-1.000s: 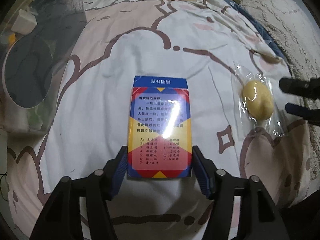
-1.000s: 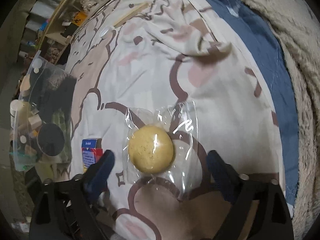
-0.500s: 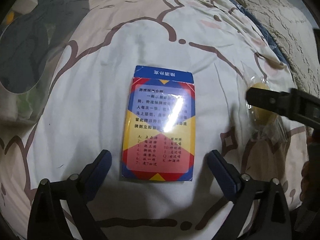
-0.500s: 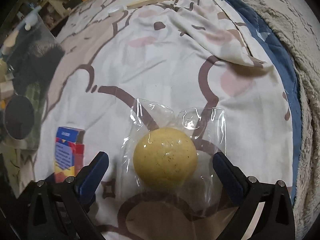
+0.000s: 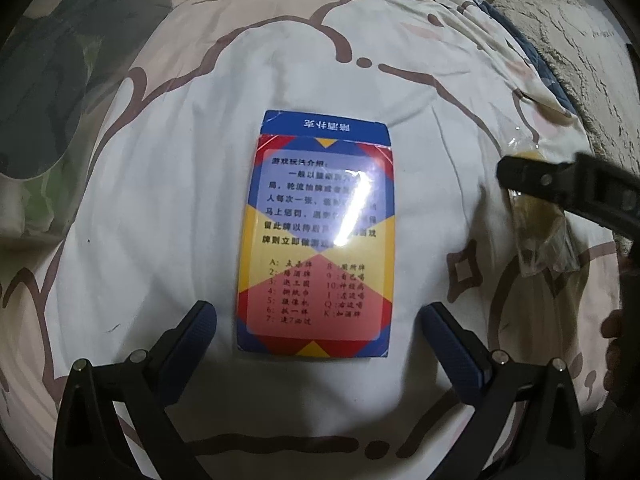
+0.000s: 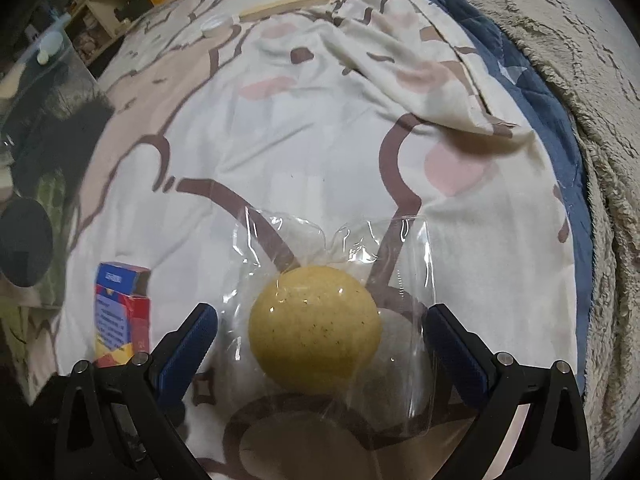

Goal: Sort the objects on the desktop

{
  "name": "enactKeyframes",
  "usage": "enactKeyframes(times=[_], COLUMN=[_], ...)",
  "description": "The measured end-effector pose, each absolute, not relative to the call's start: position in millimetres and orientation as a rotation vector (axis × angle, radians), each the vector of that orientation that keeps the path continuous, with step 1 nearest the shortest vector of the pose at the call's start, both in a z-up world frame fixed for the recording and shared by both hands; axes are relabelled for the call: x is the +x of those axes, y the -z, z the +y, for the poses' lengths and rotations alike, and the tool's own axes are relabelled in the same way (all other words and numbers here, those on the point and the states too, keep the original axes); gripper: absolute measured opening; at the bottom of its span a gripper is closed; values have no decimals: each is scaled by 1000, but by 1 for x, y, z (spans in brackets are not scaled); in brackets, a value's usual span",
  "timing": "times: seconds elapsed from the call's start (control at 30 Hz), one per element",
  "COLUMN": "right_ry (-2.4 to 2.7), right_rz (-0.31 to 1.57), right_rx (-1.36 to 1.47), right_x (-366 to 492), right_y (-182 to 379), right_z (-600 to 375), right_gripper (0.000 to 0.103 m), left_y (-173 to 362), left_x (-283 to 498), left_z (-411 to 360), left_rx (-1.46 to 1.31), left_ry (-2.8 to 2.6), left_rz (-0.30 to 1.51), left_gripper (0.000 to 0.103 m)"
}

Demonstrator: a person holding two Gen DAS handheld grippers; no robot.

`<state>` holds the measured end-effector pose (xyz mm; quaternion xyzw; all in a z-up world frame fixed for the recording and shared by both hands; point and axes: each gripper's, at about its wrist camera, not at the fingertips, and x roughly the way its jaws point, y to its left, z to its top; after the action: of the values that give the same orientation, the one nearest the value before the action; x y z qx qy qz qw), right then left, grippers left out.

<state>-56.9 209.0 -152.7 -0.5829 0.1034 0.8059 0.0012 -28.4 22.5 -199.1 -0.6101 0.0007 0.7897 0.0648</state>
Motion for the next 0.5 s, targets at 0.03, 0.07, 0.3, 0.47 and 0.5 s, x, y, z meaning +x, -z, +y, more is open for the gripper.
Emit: enactKeyframes(times=[0.03, 0.07, 0.3, 0.47, 0.5], right_ry=[-2538, -2540, -2494, -2472, -2470], right_rz=[338, 340, 260, 230, 230], right_rx=[-1823, -1821, -1872, -1892, -1894], right_x=[-56, -57, -62, -59, -59], right_y=[151, 150, 160, 166, 166], right_z=[210, 210, 203, 204, 204], right_gripper=[103, 103, 103, 103, 103], left_y=[199, 199, 199, 198, 198], left_x=[-29, -29, -29, -32, -33], left_z=[22, 22, 20, 20, 19], left_rx=[-1841, -1841, -1840, -1840, -1839], left_ry=[-2385, -2386, -2388, -2389, -2390], left_rz=[5, 8, 15, 9, 3], left_gripper=[103, 103, 103, 103, 103])
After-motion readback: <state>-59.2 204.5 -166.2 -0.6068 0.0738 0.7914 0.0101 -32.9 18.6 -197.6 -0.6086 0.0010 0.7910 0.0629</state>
